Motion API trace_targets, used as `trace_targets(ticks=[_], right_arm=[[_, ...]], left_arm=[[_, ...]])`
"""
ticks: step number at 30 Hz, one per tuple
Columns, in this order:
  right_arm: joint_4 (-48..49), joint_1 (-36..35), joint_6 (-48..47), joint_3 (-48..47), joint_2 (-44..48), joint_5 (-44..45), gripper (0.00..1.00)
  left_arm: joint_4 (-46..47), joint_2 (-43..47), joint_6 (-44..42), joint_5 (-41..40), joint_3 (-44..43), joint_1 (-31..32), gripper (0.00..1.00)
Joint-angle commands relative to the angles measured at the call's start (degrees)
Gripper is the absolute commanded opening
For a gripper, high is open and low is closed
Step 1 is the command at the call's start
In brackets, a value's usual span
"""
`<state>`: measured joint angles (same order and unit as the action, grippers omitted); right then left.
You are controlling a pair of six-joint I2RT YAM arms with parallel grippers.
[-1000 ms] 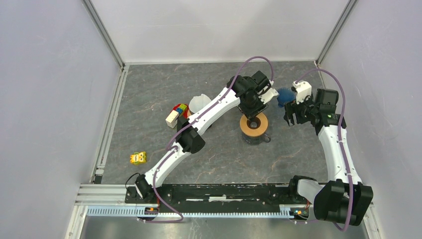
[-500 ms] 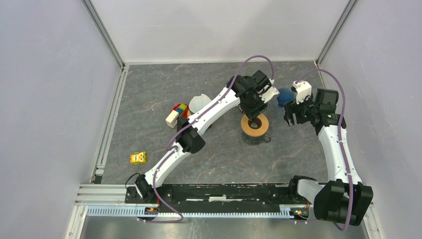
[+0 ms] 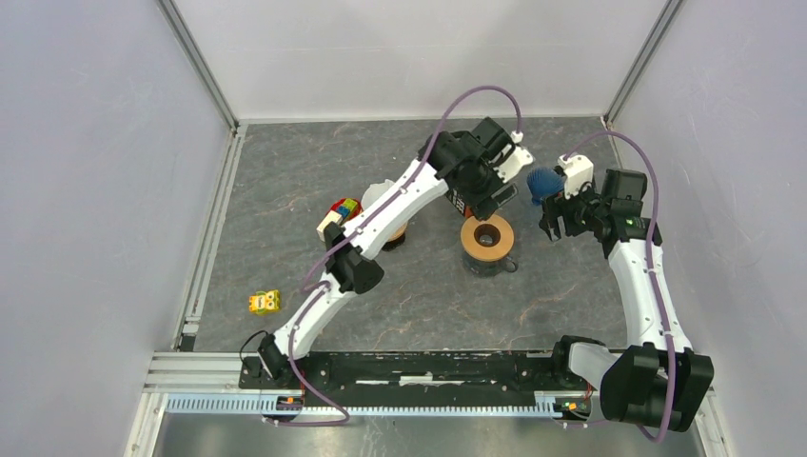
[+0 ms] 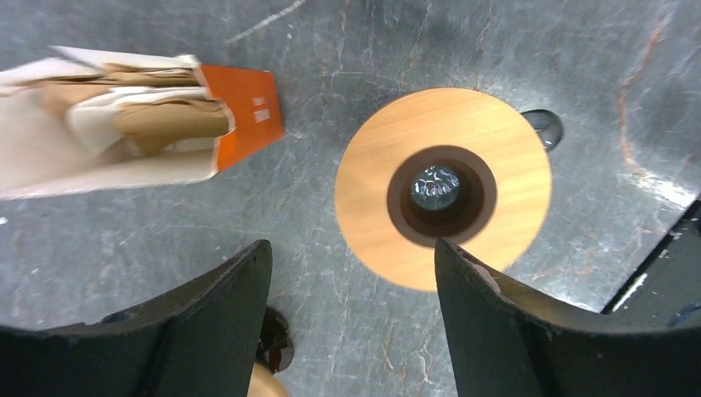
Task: Place the coffee filter in the dripper
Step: Place the dripper holder onto the coffee server, then pick up the coffee dripper from the center of the board.
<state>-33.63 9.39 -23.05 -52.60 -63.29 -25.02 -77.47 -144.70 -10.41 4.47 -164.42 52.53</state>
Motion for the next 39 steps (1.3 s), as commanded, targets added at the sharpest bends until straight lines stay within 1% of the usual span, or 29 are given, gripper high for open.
trace_targets(ticks=[1,5,7,11,12,15,18,23,25,27,30,36,39], right_arm=[[2.22,-1.39,-1.15,-2.22,0.26,-2.45,0.79],[3.25,-3.66,-1.30,-2.89,-0.38,-1.65,0.79],[3.91,-5.23,-1.30,-3.44,-0.85,-1.38,0.79],[6.14,-8.61,-0.74,-4.58,-1.83,-0.39,0.79],[7.08,-9.04,-0.53,-4.75,-2.00,-0.04,0.79],[10.61,-13.83,0.01,-6.34,-3.12,2.53,0.79],[12.97,-18.33,1.03,-10.21,-6.42,5.26,0.78],[12.42,-25.32,1.76,-20.51,-17.29,12.36,0.68],[11.73,-27.41,1.95,-24.63,-22.05,15.42,0.64],[10.44,-29.14,2.15,-28.75,-26.01,18.15,0.61],[7.84,-30.08,2.13,-33.88,-30.89,19.69,0.58],[5.05,-32.25,1.69,-37.59,-36.36,21.51,0.50],[4.91,-32.40,1.60,-37.63,-36.86,23.78,0.50]], left_arm=[[0.27,11.39,1.05,-2.03,-0.89,0.29,0.79],[0.93,18.25,1.96,-1.81,6.42,0.29,0.80],[1.09,22.22,2.48,-1.28,12.30,0.29,0.81],[1.60,32.36,3.25,-0.42,27.76,0.29,0.82],[2.80,35.51,3.49,-0.61,31.45,0.29,0.82],[8.95,44.56,3.64,-2.49,44.11,0.29,0.83],[15.50,52.80,2.39,-6.84,54.81,0.25,0.85],[24.24,63.08,0.45,-13.76,68.99,-0.04,0.97],[26.83,66.21,-0.27,-15.20,72.61,-0.43,1.00],[29.32,68.75,-0.70,-16.20,75.58,-1.58,1.00],[31.16,71.04,0.30,-14.26,78.16,-4.51,1.00],[33.54,73.50,1.28,-12.20,81.43,-7.75,1.00],[34.14,74.24,1.88,-10.91,82.23,-8.97,1.00]])
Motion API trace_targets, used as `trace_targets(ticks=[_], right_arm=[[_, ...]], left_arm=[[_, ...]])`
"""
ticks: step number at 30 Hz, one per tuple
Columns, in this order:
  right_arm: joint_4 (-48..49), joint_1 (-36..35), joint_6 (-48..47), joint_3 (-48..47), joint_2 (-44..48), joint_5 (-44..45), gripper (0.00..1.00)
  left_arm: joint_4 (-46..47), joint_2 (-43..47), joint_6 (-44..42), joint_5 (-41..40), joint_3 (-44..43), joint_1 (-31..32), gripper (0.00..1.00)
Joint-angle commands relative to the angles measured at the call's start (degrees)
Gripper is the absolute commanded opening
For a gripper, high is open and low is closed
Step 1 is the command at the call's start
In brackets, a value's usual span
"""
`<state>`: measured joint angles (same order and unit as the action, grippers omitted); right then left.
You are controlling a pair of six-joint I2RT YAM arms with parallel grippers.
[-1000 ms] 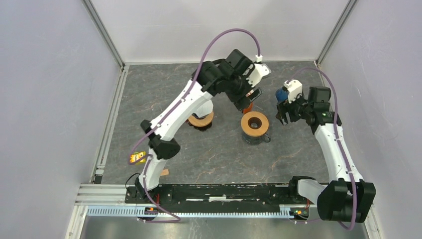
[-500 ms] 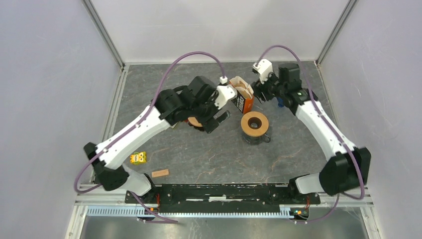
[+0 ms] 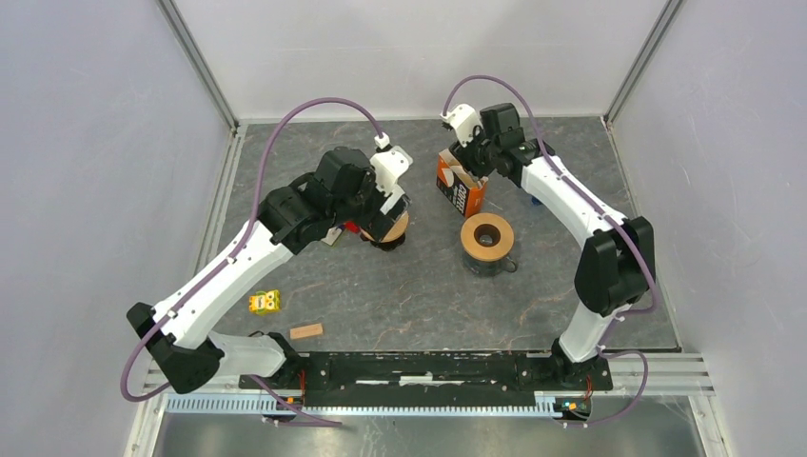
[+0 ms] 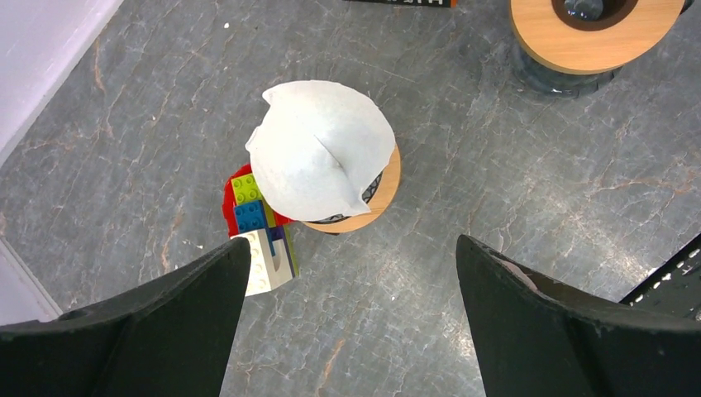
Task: Place the coffee filter in the dripper
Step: Pick up the coffee dripper from the center of the board.
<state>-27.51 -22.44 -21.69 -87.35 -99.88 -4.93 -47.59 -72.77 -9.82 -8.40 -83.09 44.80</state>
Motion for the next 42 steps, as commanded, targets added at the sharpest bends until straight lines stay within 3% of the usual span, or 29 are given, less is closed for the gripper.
trace_targets(ticks=[1,5,14,28,36,39,42], right_arm=[[-1.15,-0.59,0.04,-2.63,-0.07,4.54,0.50],[0.00,0.81,-0.89,1.60,4.30,8.63,0.55],[-6.26,9.66,-6.70,9.50,11.27,5.06,0.63],[-6.70,13.03,-14.55,12.59,2.22,10.10,0.70],[-6.99,14.26,-17.00,10.18,-3.14,10.64,0.63],[-6.22,14.73,-18.13,10.44,-4.11,10.66,0.57],[-6.15,14.90,-18.89,10.24,-4.38,10.46,0.44]], left_arm=[[4.39,2.38,1.47,2.34,1.04,-1.49,1.00],[4.84,2.84,1.31,2.66,1.56,-2.08,1.00],[5.93,3.17,0.95,3.00,1.96,-2.26,1.00],[6.03,3.16,0.48,3.46,2.18,-2.61,1.00],[6.33,2.81,0.03,3.42,2.49,-2.87,1.00],[6.55,2.47,-0.04,2.95,2.41,-3.04,1.00],[6.16,1.62,0.46,3.47,1.25,-3.35,1.00]])
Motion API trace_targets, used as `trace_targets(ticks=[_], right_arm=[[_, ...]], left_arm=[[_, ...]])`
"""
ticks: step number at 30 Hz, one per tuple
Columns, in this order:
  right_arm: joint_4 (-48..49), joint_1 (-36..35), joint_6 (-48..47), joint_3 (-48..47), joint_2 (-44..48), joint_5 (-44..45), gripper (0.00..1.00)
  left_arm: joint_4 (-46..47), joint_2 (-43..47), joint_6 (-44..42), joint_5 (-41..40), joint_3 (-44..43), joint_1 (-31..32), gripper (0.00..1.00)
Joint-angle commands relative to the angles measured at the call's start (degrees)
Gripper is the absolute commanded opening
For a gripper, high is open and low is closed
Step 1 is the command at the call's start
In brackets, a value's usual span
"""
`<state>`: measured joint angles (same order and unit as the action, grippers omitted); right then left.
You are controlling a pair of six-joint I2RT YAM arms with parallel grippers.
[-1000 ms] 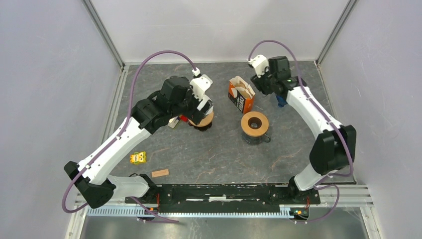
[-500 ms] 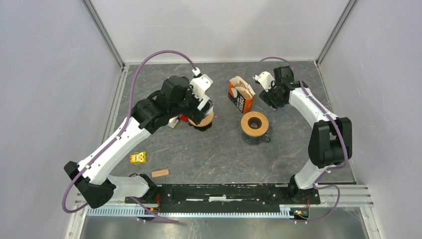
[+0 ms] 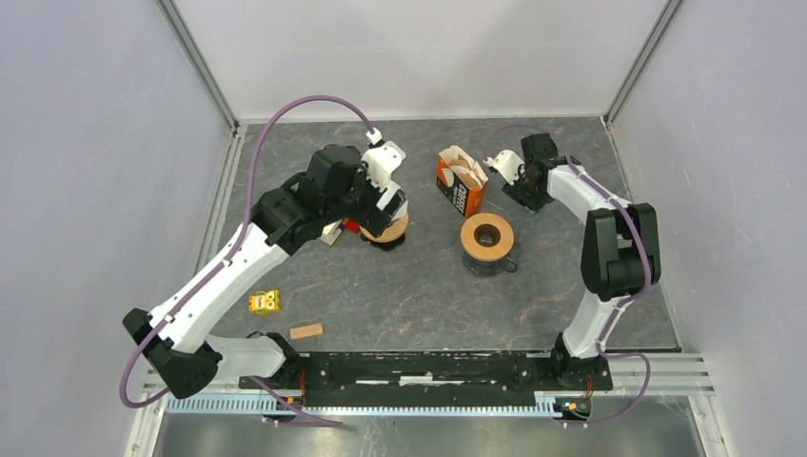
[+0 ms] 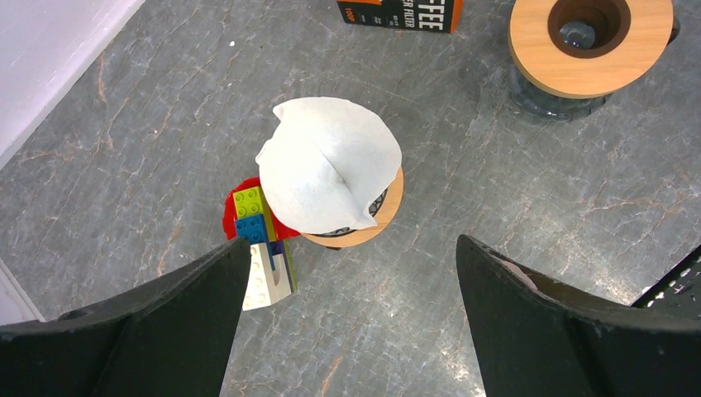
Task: Place the coffee filter in the dripper
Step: Pick up the coffee dripper from the center of the board, then place the coffee dripper in the dripper holder.
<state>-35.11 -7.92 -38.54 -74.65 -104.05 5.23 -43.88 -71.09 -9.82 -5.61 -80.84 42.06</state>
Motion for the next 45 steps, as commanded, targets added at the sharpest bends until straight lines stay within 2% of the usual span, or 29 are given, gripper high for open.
trace_targets(ticks=[1,7,10,18,24,31,36,45], right_arm=[[1.54,0.39,-2.30,-2.35,0.05,0.05,0.40],[0.36,0.40,-4.63,-1.99,3.83,-0.30,0.10],[-1.86,0.39,-6.94,-1.65,8.68,-1.71,0.00],[-13.16,-1.56,-20.39,0.63,27.54,-12.36,0.00],[-18.65,-11.30,-23.92,2.83,36.62,-14.00,0.00],[-22.41,-19.63,-23.99,2.58,38.15,-14.32,0.00],[-22.82,-25.40,-23.27,3.96,36.33,-10.63,0.00],[-22.74,-29.33,-23.34,7.25,33.68,-5.59,0.00]], left_arm=[[2.38,-0.40,0.50,0.81,-1.56,-0.66,1.00],[2.21,-3.12,0.92,1.85,-5.42,-0.84,1.00],[2.15,-5.49,2.77,2.42,-8.15,-1.17,1.00],[-0.31,-15.56,14.77,5.34,-17.99,-3.08,1.00],[-1.43,-22.46,19.62,9.00,-24.21,-3.52,1.00],[-2.05,-27.35,22.19,11.57,-28.26,-5.10,1.00],[-2.09,-29.07,22.31,12.27,-29.11,-5.59,1.00],[-1.96,-30.22,22.06,13.81,-29.45,-5.57,1.00]])
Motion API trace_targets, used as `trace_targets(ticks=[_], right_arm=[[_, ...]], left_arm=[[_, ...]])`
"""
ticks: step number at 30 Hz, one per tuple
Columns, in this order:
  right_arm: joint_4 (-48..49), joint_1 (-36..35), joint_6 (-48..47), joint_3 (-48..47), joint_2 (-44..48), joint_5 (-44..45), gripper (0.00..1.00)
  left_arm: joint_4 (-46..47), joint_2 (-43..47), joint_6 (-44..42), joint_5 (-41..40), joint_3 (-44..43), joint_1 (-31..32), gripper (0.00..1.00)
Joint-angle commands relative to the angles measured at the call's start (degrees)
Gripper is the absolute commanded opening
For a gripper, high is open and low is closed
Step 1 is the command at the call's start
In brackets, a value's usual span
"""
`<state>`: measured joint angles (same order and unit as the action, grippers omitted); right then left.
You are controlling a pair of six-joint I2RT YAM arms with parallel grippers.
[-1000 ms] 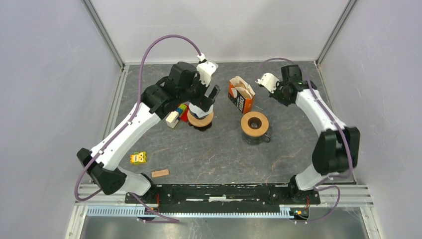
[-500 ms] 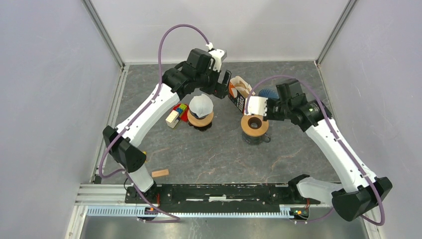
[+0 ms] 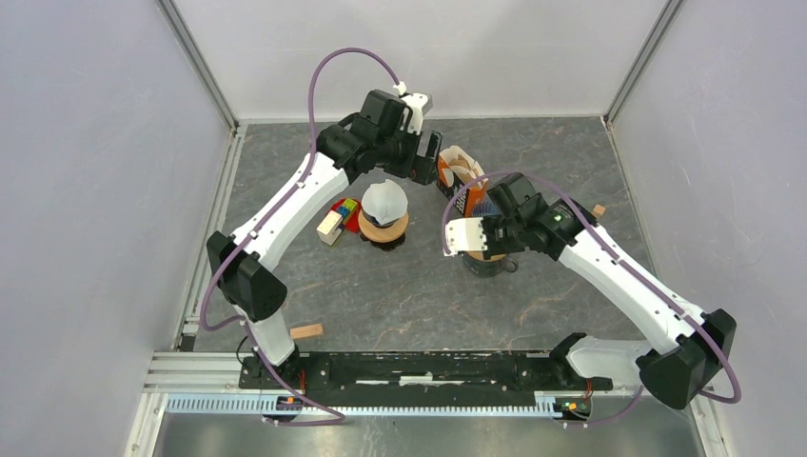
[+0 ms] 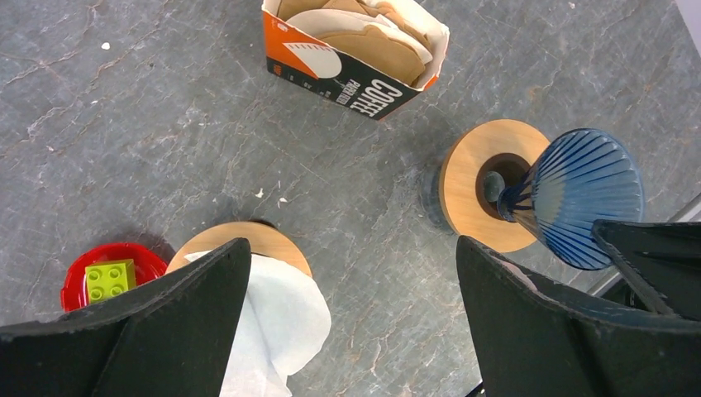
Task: Place the coffee filter in the dripper
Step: Place the coffee dripper in the dripper holder.
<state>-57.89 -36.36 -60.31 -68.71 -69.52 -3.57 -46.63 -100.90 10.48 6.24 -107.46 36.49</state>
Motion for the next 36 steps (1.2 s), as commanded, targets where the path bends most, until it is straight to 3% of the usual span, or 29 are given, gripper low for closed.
trace_targets(ticks=[1,16,28,36], right_arm=[[0.30,-0.99,-1.56,1.72,-1.08,4.53,0.00],[3.57,-1.52,-1.30,4.92,-0.29,7.57,0.00],[5.92,-1.86,-1.17,9.26,0.69,5.71,0.00],[6.03,-1.85,-2.02,9.97,1.44,4.53,0.00]], left_arm=[[0.84,-0.66,1.75,2.44,-2.92,-0.01,1.00],[2.04,-6.10,0.87,8.55,-4.59,3.99,0.96],[1.00,-13.64,-1.94,10.65,-7.23,8.96,0.85],[-1.54,-21.50,-2.92,12.40,-16.15,10.18,0.75]])
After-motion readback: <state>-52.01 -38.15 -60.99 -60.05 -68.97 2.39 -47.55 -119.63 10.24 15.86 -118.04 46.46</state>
